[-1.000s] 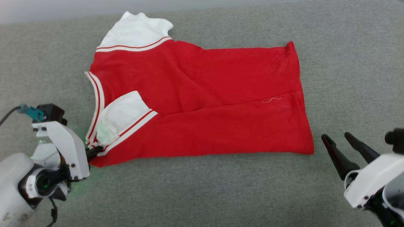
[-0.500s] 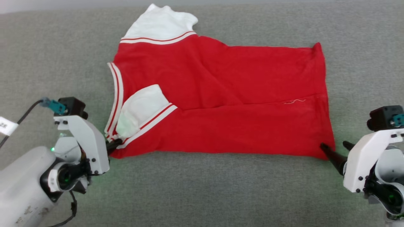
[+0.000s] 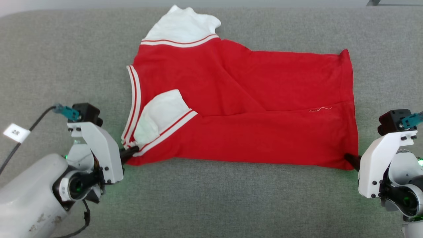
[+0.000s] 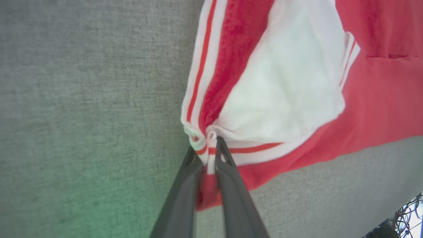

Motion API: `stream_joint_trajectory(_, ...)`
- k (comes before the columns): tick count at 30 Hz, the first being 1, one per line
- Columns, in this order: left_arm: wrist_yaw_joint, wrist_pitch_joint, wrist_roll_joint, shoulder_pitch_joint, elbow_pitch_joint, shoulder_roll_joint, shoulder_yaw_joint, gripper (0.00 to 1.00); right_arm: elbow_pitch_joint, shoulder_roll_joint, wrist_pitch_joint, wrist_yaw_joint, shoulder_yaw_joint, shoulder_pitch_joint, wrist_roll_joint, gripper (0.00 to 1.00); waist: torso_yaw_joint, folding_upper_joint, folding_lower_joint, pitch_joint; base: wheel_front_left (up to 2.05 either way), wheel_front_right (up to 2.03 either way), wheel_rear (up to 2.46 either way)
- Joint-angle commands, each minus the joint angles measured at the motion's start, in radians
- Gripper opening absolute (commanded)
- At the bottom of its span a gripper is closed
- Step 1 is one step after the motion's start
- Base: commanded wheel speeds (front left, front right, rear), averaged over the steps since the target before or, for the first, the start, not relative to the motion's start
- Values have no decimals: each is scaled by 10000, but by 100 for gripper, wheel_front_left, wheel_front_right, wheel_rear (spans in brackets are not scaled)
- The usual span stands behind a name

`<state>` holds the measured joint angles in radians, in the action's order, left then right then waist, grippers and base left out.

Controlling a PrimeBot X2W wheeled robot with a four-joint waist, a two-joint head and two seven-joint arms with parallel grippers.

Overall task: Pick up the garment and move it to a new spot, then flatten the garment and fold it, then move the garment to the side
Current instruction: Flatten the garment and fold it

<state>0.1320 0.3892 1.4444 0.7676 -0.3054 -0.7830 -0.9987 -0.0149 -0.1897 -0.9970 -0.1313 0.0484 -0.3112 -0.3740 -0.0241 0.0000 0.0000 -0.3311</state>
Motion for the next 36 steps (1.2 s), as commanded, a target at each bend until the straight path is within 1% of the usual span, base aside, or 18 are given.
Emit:
stream_joint_trajectory(1,-47,158,112,-493,-110,153,-258,0,59,-68,26,11,79,-51,-58,0,-36,0,0,147,0,0,0)
stream_joint_trajectory(3,-93,108,141,-507,-142,93,-202,0,65,-126,108,11,145,-77,-28,0,-45,0,0,278,0,0,0)
stream_joint_trajectory(12,-161,-129,213,-728,11,-52,-99,0,-79,-348,-132,11,413,388,-157,0,-241,0,0,1106,0,0,0)
stream_joint_trajectory(16,-94,-110,152,-947,194,-185,-205,0,-346,-465,-402,11,480,762,-267,0,-307,0,0,1508,0,0,0)
stream_joint_trajectory(20,27,-106,177,-1218,528,-382,-276,0,-735,-577,-703,11,580,1185,-401,0,-348,0,0,1826,0,0,0)
stream_joint_trajectory(23,229,-62,267,-1500,859,-537,-352,0,-1025,-575,-909,11,658,1584,-444,0,-376,0,0,2003,0,0,0)
stream_joint_trajectory(27,475,-74,305,-1861,1305,-687,-464,0,-1344,-487,-1085,11,806,2056,-535,0,-387,0,0,2110,0,0,0)
stream_joint_trajectory(31,587,-128,357,-2143,1490,-702,-532,0,-1499,-325,-1079,11,900,2355,-488,0,-383,0,0,2161,0,0,0)
stream_joint_trajectory(32,602,-152,366,-2192,1492,-677,-554,3,-1504,-301,-1045,11,906,2417,-461,0,-383,0,0,2174,0,0,0)
stream_joint_trajectory(33,618,-177,356,-2232,1477,-654,-570,22,-1471,-242,-1024,11,932,2443,-494,0,-379,0,0,2184,0,0,0)
stream_joint_trajectory(34,617,-194,328,-2258,1453,-628,-585,44,-1440,-208,-997,11,927,2450,-511,0,-372,0,0,2192,0,0,0)
stream_joint_trajectory(35,616,-177,375,-2300,1430,-589,-588,60,-1427,-199,-947,11,898,2464,-512,7,-362,0,0,2200,0,0,0)
stream_joint_trajectory(36,615,-153,341,-2300,1417,-581,-622,64,-1410,-205,-914,11,863,2490,-512,21,-356,0,0,2204,0,0,0)
